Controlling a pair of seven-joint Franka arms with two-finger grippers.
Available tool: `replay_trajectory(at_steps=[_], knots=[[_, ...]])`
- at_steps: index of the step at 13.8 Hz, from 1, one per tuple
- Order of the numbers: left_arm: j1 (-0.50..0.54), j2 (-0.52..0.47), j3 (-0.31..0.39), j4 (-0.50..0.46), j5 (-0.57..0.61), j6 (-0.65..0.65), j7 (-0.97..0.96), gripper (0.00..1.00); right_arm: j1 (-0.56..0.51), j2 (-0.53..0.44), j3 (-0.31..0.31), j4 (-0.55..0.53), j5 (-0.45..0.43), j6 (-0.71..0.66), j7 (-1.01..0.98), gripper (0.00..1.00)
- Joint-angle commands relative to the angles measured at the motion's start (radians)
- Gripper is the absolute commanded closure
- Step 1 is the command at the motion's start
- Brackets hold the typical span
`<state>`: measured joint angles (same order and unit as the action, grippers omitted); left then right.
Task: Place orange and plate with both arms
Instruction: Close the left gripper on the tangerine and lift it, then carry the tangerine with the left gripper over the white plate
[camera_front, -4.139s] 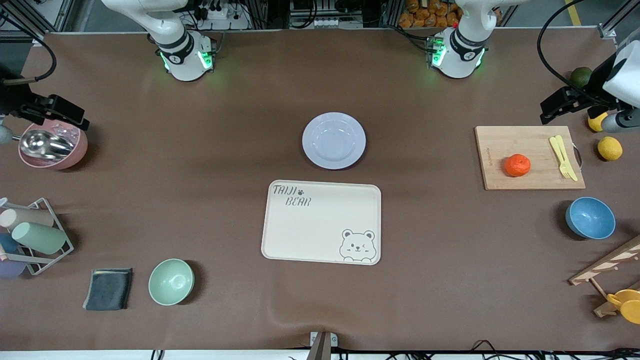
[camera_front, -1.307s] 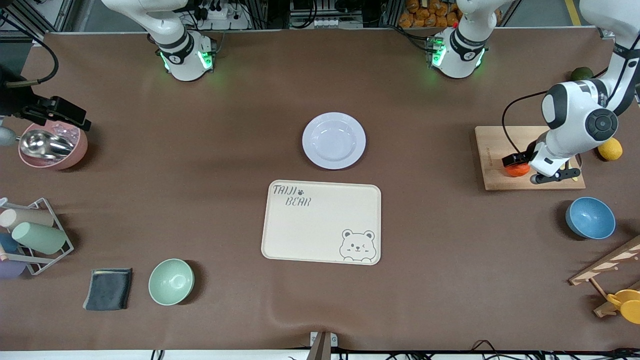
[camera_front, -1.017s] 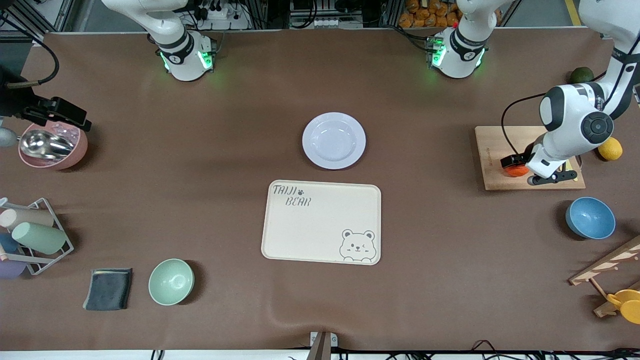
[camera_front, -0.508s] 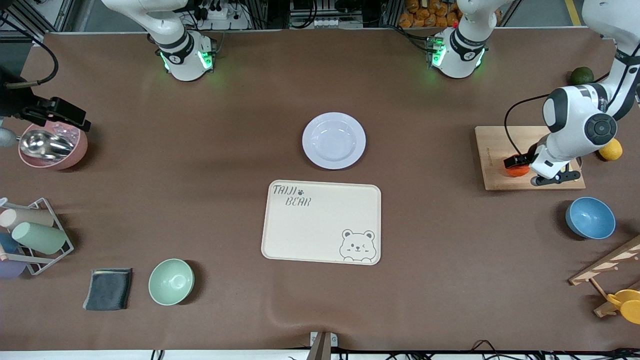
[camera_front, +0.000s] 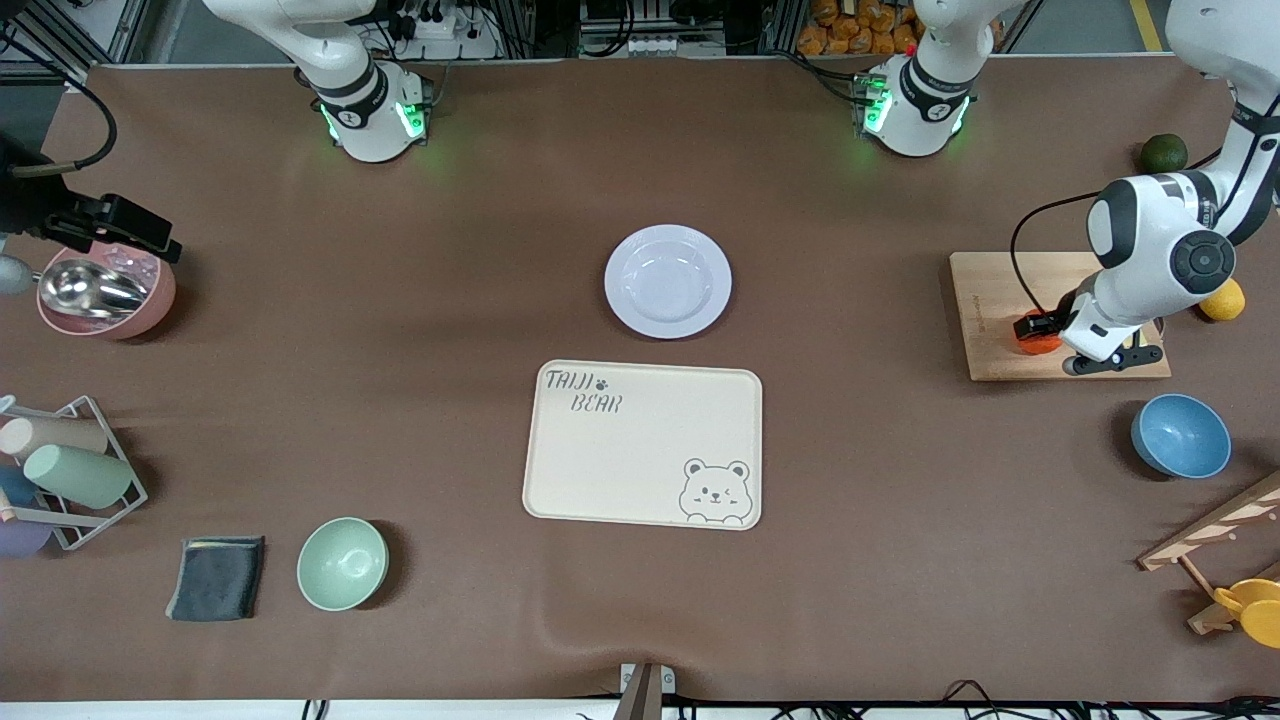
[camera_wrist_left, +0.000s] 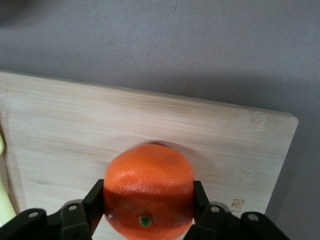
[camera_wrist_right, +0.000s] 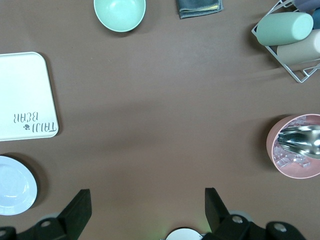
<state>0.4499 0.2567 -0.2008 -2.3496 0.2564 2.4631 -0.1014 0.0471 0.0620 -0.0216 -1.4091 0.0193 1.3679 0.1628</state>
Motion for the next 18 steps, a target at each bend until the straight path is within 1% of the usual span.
replay_trajectory(at_steps=[1, 3, 4, 6, 7, 9, 11, 13, 14, 15, 16, 18], knots=[[0.007, 0.000, -0.012, 0.013, 0.029, -0.004, 0.011, 0.83, -0.010, -0.001, 0.005, -0.004, 0.010, -0.003, -0.011, 0.00], [0.007, -0.022, -0.016, 0.023, 0.029, -0.010, 0.011, 0.86, -0.012, -0.001, 0.005, -0.002, 0.010, -0.003, -0.011, 0.00], [0.006, -0.042, -0.032, 0.027, 0.027, -0.050, 0.011, 0.86, -0.010, -0.001, 0.005, -0.002, 0.010, -0.003, -0.009, 0.00], [0.007, -0.076, -0.106, 0.059, 0.012, -0.142, 0.000, 0.86, -0.012, -0.001, 0.005, -0.002, 0.010, -0.003, -0.011, 0.00], [0.007, -0.082, -0.156, 0.079, 0.011, -0.177, -0.004, 0.86, -0.012, -0.001, 0.005, -0.002, 0.010, -0.003, -0.009, 0.00], [0.007, -0.080, -0.227, 0.111, -0.014, -0.211, -0.032, 0.86, -0.012, 0.001, 0.005, -0.002, 0.010, -0.003, -0.011, 0.00], [0.007, -0.079, -0.345, 0.156, -0.045, -0.252, -0.063, 0.86, -0.010, 0.001, 0.005, -0.002, 0.010, -0.003, -0.011, 0.00], [0.003, -0.056, -0.445, 0.235, -0.077, -0.349, -0.151, 0.85, -0.010, 0.001, 0.005, -0.002, 0.010, -0.003, -0.011, 0.00], [-0.003, -0.041, -0.497, 0.265, -0.080, -0.395, -0.194, 0.85, -0.009, 0.001, 0.005, -0.002, 0.010, -0.003, -0.011, 0.00], [-0.016, -0.037, -0.543, 0.274, -0.080, -0.413, -0.242, 0.85, -0.010, 0.001, 0.005, -0.002, 0.010, -0.003, -0.011, 0.00], [-0.039, -0.036, -0.574, 0.277, -0.081, -0.414, -0.295, 0.85, -0.010, 0.001, 0.005, -0.002, 0.010, -0.003, -0.011, 0.00], [-0.136, -0.027, -0.583, 0.279, -0.081, -0.414, -0.427, 0.85, -0.010, 0.001, 0.005, -0.002, 0.010, -0.003, -0.011, 0.00]])
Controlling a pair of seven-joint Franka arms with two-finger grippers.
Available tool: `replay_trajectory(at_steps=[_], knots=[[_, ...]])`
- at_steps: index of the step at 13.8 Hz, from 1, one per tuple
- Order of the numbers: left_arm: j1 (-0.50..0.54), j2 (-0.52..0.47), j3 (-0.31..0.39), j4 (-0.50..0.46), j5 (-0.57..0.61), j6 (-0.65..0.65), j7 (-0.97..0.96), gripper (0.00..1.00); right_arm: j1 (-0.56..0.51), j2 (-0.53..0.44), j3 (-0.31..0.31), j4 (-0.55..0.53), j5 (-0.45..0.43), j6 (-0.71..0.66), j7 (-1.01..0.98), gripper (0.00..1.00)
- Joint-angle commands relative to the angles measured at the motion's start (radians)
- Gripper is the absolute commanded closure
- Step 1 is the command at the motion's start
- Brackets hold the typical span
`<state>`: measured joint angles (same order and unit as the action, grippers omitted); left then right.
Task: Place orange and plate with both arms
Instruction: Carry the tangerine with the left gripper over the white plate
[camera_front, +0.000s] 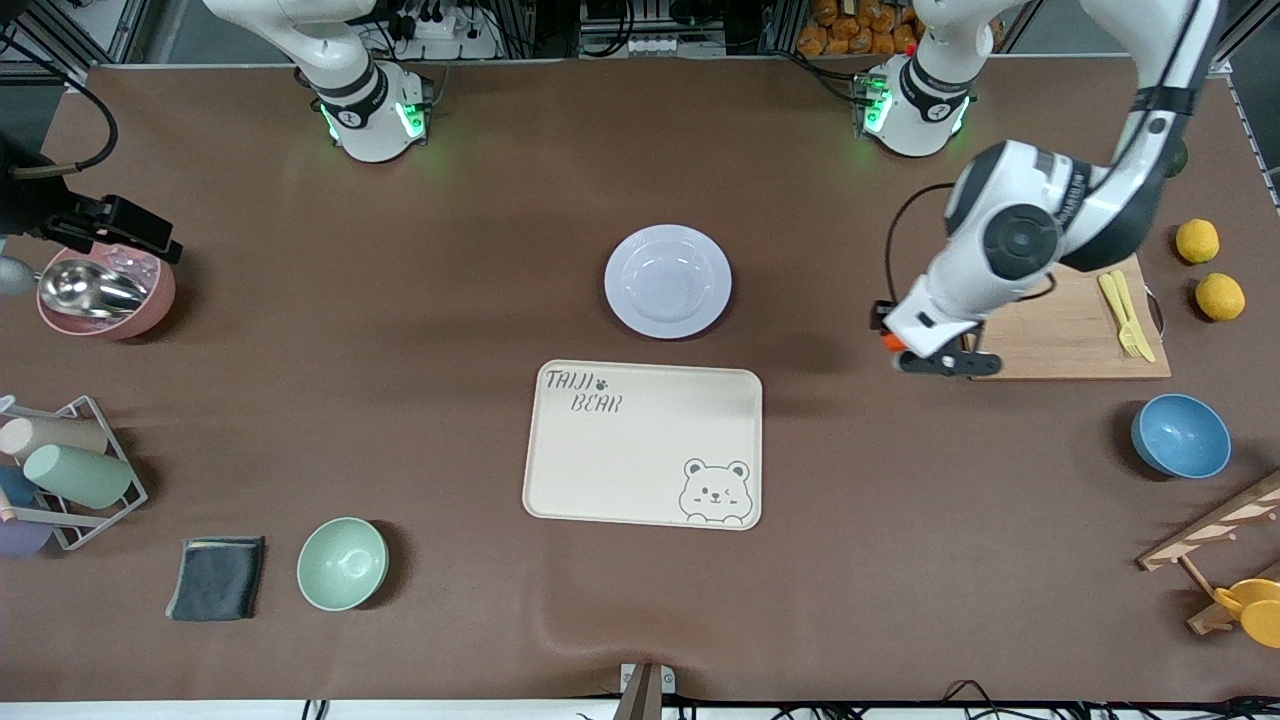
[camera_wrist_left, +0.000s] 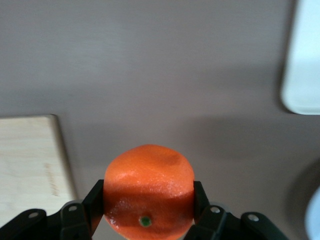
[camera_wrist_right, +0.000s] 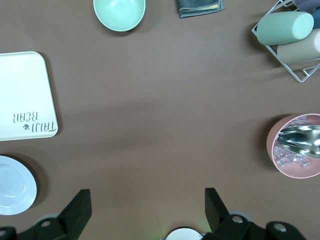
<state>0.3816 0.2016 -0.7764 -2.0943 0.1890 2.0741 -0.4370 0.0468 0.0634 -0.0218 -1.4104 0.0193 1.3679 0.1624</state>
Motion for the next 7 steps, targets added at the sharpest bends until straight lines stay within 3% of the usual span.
replay_trajectory(at_steps=[1, 7], knots=[[-0.123, 0.041, -0.008, 0.025, -0.016, -0.025, -0.164, 0.85, -0.010, -0.001, 0.005, -0.001, 0.010, -0.003, -0.011, 0.00], [-0.407, 0.186, -0.006, 0.080, -0.042, 0.017, -0.576, 0.83, -0.012, 0.004, 0.005, -0.002, 0.010, -0.003, -0.011, 0.00]])
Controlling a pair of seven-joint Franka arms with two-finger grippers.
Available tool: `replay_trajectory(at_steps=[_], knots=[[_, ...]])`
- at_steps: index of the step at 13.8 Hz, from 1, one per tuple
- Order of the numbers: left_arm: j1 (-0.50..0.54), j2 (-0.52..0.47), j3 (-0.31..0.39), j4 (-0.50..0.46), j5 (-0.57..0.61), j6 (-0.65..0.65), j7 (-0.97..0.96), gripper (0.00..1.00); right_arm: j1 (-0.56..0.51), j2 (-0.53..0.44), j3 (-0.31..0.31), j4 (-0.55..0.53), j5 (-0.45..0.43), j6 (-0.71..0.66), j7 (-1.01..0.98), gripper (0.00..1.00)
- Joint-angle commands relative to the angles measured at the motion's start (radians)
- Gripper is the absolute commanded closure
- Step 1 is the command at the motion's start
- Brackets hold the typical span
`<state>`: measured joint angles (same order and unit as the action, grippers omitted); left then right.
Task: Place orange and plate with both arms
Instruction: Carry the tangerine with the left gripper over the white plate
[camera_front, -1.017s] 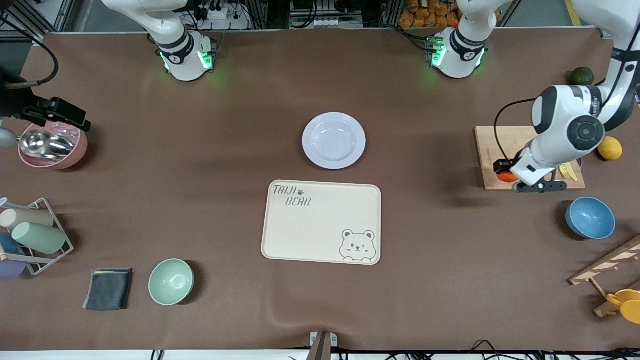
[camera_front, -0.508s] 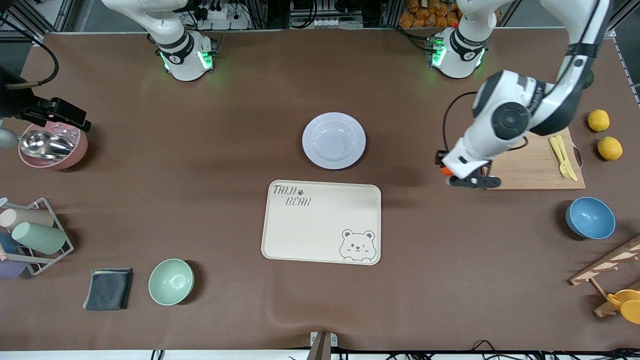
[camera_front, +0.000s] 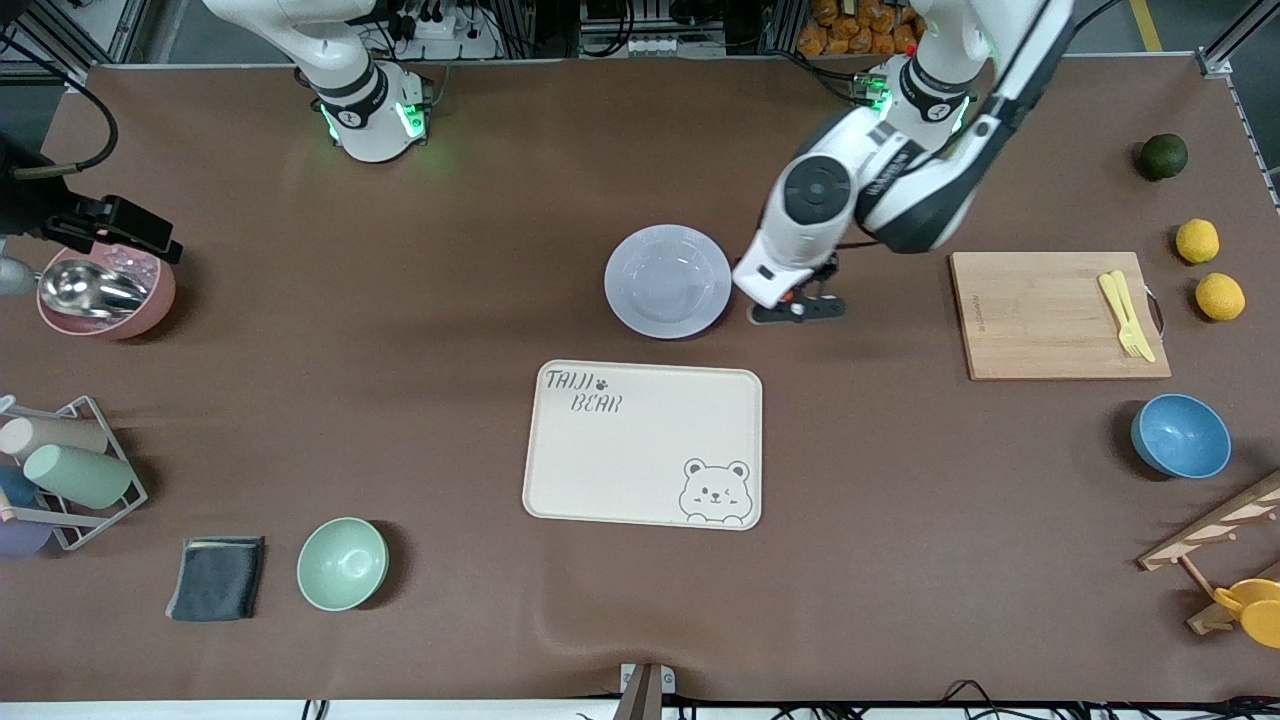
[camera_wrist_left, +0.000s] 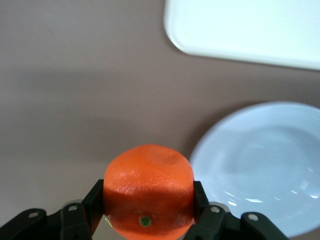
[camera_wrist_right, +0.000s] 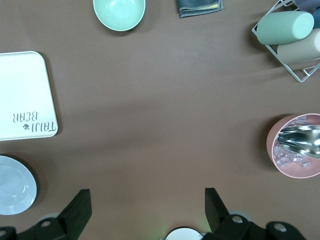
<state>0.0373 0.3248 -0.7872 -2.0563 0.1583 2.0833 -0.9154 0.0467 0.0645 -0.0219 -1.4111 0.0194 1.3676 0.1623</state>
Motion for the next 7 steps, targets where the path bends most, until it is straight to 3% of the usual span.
replay_trajectory(at_steps=[1, 4, 7], knots=[[-0.094, 0.083, 0.005, 0.042, -0.011, 0.026, -0.144, 0.83, -0.010, 0.003, 0.005, 0.000, 0.010, -0.002, -0.010, 0.00], [-0.184, 0.147, 0.006, 0.056, -0.003, 0.109, -0.275, 0.83, -0.010, 0.003, 0.005, -0.002, 0.010, -0.004, -0.009, 0.00], [-0.249, 0.246, 0.026, 0.131, 0.026, 0.139, -0.362, 0.82, -0.010, 0.006, 0.005, -0.002, 0.011, -0.004, -0.009, 0.00]])
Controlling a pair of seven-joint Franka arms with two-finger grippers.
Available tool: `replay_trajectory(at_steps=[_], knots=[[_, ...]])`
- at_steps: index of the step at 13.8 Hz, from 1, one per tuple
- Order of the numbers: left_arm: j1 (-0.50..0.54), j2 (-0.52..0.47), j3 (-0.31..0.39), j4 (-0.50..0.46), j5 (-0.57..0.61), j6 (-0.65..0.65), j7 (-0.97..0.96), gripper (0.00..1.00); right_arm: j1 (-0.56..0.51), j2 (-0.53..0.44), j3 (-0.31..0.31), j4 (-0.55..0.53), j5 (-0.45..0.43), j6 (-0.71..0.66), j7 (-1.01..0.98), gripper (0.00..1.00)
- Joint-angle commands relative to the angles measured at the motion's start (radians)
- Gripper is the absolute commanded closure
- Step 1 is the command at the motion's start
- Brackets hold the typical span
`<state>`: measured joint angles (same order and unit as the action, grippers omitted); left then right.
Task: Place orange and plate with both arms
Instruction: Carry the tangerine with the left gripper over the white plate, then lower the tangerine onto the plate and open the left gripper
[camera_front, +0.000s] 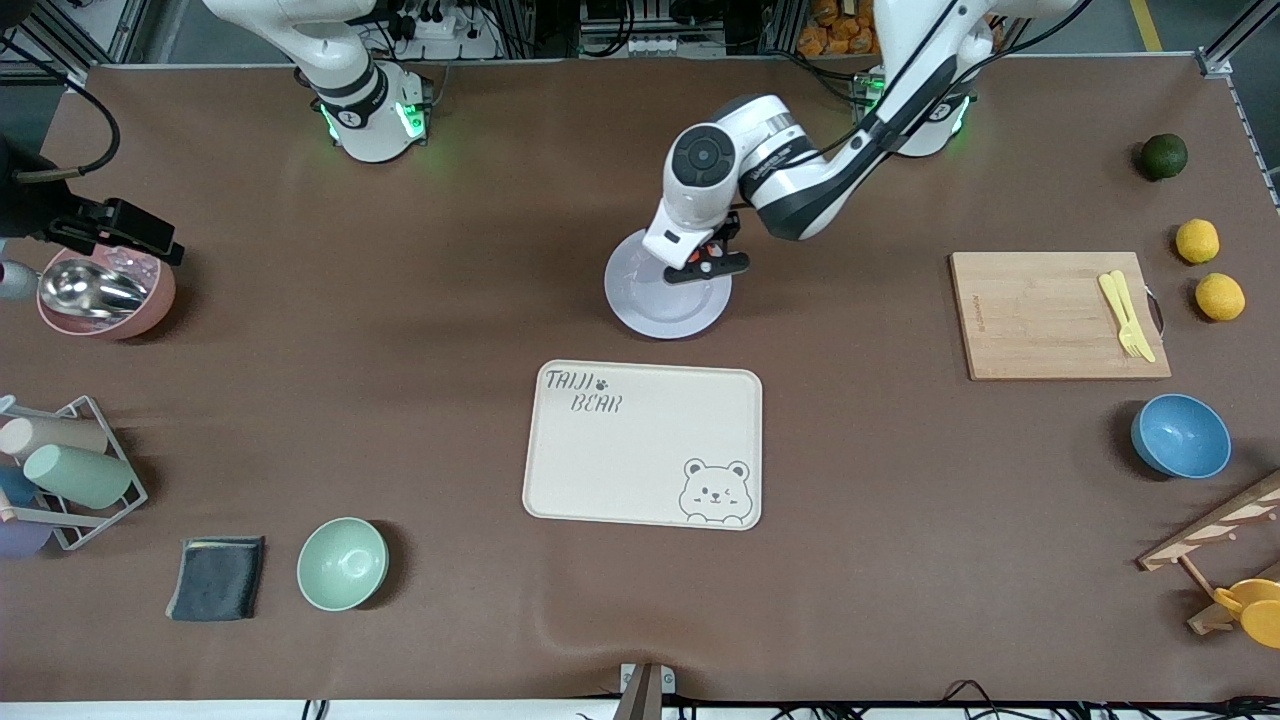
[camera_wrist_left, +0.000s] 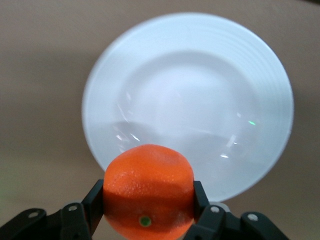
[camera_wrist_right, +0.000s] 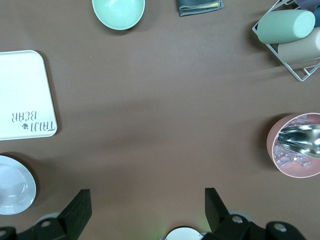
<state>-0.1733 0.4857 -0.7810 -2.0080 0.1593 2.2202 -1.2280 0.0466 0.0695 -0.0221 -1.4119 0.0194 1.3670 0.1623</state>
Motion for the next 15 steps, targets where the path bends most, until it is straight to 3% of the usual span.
replay_trajectory(at_steps=[1, 3, 6, 7, 8, 9, 13, 15], knots=[[-0.061, 0.109, 0.044, 0.112, 0.049, 0.002, -0.073, 0.77, -0.008, 0.001, 0.005, -0.001, 0.011, -0.003, -0.009, 0.00], [-0.100, 0.132, 0.091, 0.129, 0.091, 0.002, -0.085, 0.71, -0.008, 0.001, 0.005, -0.001, 0.011, -0.003, -0.009, 0.00], [-0.107, 0.191, 0.100, 0.185, 0.124, 0.002, -0.085, 0.61, -0.008, 0.009, 0.005, -0.001, 0.011, -0.003, -0.009, 0.00], [-0.107, 0.204, 0.101, 0.196, 0.138, 0.002, -0.087, 0.50, -0.008, 0.010, 0.005, -0.001, 0.011, -0.003, -0.009, 0.00], [-0.107, 0.208, 0.103, 0.198, 0.144, 0.002, -0.087, 0.17, -0.010, 0.010, 0.005, -0.001, 0.011, -0.003, -0.009, 0.00], [-0.107, 0.206, 0.103, 0.195, 0.144, 0.002, -0.088, 0.00, -0.010, 0.010, 0.005, -0.001, 0.011, -0.003, -0.009, 0.00], [-0.097, 0.177, 0.103, 0.198, 0.146, -0.007, -0.102, 0.00, -0.010, 0.012, 0.005, -0.002, 0.011, -0.005, -0.009, 0.00], [-0.075, 0.095, 0.101, 0.198, 0.143, -0.055, -0.102, 0.00, -0.010, 0.012, 0.005, -0.001, 0.013, -0.009, -0.009, 0.00]])
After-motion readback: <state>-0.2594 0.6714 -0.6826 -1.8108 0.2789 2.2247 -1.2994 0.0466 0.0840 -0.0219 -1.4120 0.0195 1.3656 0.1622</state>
